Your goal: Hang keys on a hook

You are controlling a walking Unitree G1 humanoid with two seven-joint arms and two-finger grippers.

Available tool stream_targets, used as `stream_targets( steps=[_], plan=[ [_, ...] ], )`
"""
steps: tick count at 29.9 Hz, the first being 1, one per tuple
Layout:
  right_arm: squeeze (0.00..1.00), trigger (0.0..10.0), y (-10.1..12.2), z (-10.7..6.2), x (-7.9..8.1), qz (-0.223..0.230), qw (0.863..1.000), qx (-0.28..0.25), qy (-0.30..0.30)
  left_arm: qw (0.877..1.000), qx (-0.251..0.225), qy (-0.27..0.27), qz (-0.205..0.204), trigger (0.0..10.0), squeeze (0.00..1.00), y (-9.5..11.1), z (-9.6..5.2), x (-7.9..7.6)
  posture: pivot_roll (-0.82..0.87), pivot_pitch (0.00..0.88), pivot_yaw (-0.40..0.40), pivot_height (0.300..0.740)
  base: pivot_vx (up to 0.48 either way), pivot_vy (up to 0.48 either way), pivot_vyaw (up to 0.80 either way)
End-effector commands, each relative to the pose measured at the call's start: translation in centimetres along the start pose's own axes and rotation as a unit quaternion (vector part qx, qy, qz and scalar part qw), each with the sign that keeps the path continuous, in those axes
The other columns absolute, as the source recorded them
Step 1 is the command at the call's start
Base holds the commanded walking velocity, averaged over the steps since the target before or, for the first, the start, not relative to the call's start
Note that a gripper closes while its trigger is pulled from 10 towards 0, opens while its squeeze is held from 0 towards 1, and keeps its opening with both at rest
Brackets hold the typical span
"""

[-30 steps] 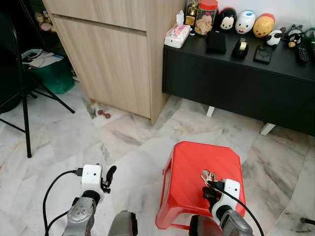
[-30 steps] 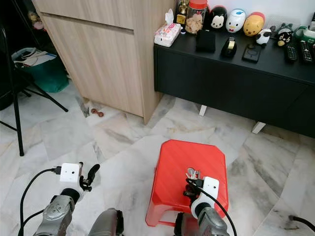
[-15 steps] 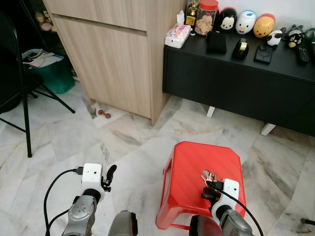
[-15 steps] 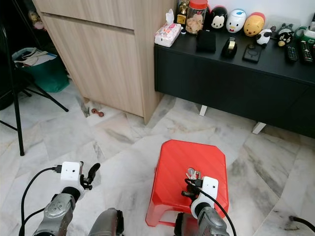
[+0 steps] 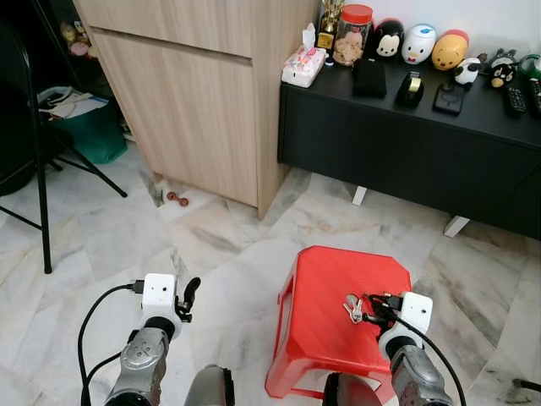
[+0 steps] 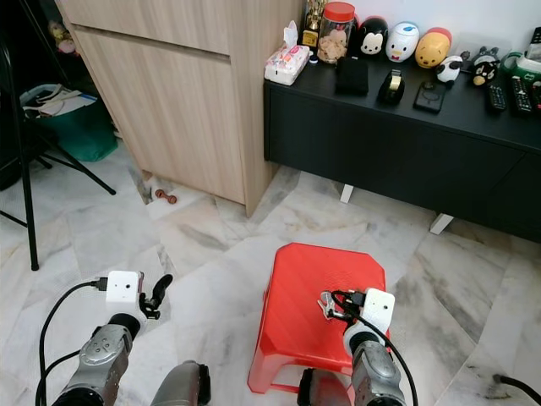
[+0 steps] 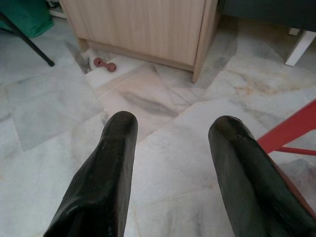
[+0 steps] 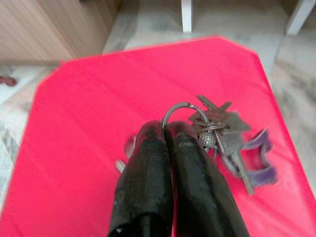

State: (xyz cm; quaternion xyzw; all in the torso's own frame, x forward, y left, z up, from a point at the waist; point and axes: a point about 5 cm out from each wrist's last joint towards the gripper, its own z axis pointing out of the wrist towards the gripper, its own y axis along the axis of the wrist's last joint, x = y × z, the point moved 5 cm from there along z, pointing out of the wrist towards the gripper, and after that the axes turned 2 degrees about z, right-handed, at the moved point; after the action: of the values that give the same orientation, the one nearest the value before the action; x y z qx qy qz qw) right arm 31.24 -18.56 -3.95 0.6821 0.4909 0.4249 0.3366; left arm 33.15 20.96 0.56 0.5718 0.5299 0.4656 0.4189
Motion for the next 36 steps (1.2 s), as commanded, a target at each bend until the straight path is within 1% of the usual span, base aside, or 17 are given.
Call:
stream_targets(
  steps=[1, 3, 5, 7, 8, 9, 11, 14, 21, 22, 24, 25, 26, 30, 36],
  plan=[
    [0.0, 0.0, 0.4, -0.1, 0.0, -0.012, 1.0, -0.017, -0.004, 1.0, 0.013, 0.007, -0.011, 10.0, 0.0, -0.8, -0.3, 0.1, 0.16, 0.062, -0.045, 0.638, 0.0, 0.0, 0.0],
    [0.0, 0.0, 1.2, -0.3, -0.3, -0.021, 0.999, -0.046, -0.018, 1.0, 0.018, 0.009, -0.012, 10.0, 0.0, -1.1, -0.4, 0.1, 0.16, 0.059, -0.045, 0.638, 0.0, 0.0, 0.0],
    [0.0, 0.0, 1.9, -0.4, -0.5, -0.045, 0.996, -0.067, -0.028, 1.0, 0.019, 0.01, -0.013, 10.0, 0.0, -1.2, -0.5, 0.2, 0.16, 0.058, -0.046, 0.638, 0.0, 0.0, 0.0],
    [0.0, 0.0, 2.6, -0.6, -0.7, -0.075, 0.993, -0.086, -0.039, 1.0, 0.02, 0.011, -0.013, 10.0, 0.0, -1.3, -0.5, 0.2, 0.15, 0.056, -0.045, 0.638, 0.0, 0.0, 0.0],
    [0.0, 0.0, 3.2, -0.8, -1.0, -0.1, 0.988, -0.105, -0.051, 1.0, 0.022, 0.012, -0.014, 10.0, 0.0, -1.3, -0.5, 0.2, 0.15, 0.054, -0.045, 0.638, 0.0, 0.0, 0.0],
    [0.0, 0.0, 3.5, -0.8, -1.1, -0.11, 0.986, -0.113, -0.058, 1.0, 0.022, 0.012, -0.014, 10.0, 0.0, -1.4, -0.5, 0.3, 0.15, 0.054, -0.045, 0.638, 0.0, 0.0, 0.0],
    [0.0, 0.0, 4.1, -0.9, -1.2, -0.117, 0.983, -0.127, -0.069, 1.0, 0.024, 0.013, -0.015, 10.0, 0.0, -1.4, -0.5, 0.3, 0.15, 0.05, -0.044, 0.638, 0.0, 0.0, 0.0],
    [0.0, 0.0, 4.9, -1.0, -1.5, -0.116, 0.979, -0.144, -0.086, 0.999, 0.026, 0.014, -0.015, 10.0, 0.0, -1.5, -0.5, 0.2, 0.15, 0.046, -0.045, 0.638, 0.0, 0.0, 0.0],
    [0.0, 0.0, 4.9, -1.0, -1.5, -0.116, 0.979, -0.144, -0.086, 0.999, 0.026, 0.014, -0.015, 10.0, 0.0, -1.5, -0.5, 0.2, 0.15, 0.046, -0.045, 0.638, 0.0, 0.0, 0.0],
    [0.0, 10.0, 5.5, -0.7, -0.8, -0.092, 0.981, -0.153, -0.074, 0.999, 0.033, 0.017, -0.016, 10.0, 0.0, -1.9, -0.6, 0.3, 0.15, 0.029, -0.048, 0.638, 0.0, 0.0, 0.0],
    [0.0, 10.0, 5.8, -0.3, 0.4, -0.062, 0.985, -0.155, -0.048, 0.999, 0.043, 0.021, -0.018, 10.0, 0.0, -2.5, -0.9, 0.4, 0.15, 0.027, -0.048, 0.638, 0.0, 0.0, 0.0],
    [0.0, 10.0, 5.6, -0.2, 1.0, -0.055, 0.986, -0.151, -0.032, 0.998, 0.054, 0.021, -0.021, 10.0, 0.0, -3.1, -1.3, 0.3, 0.15, 0.016, -0.049, 0.638, 0.0, 0.0, 0.0],
    [0.0, 10.0, 5.4, -0.3, 1.2, -0.057, 0.987, -0.148, -0.027, 0.998, 0.06, 0.02, -0.022, 10.0, 0.0, -3.5, -1.5, 0.2, 0.15, 0.013, -0.049, 0.638, 0.0, 0.0, 0.0],
    [0.0, 10.0, 5.0, -0.3, 1.3, -0.059, 0.988, -0.142, -0.031, 0.997, 0.075, 0.023, -0.023, 10.0, 0.0, -4.3, -1.9, 0.2, 0.15, 0.005, -0.048, 0.638, 0.0, 0.0, 0.0],
    [0.0, 10.0, 5.2, -0.2, 1.8, -0.053, 0.988, -0.146, -0.017, 0.997, 0.075, 0.024, -0.023, 10.0, 0.0, -4.3, -1.9, 0.2, 0.16, 0.002, -0.049, 0.638, 0.0, 0.0, 0.0]
  ],
)
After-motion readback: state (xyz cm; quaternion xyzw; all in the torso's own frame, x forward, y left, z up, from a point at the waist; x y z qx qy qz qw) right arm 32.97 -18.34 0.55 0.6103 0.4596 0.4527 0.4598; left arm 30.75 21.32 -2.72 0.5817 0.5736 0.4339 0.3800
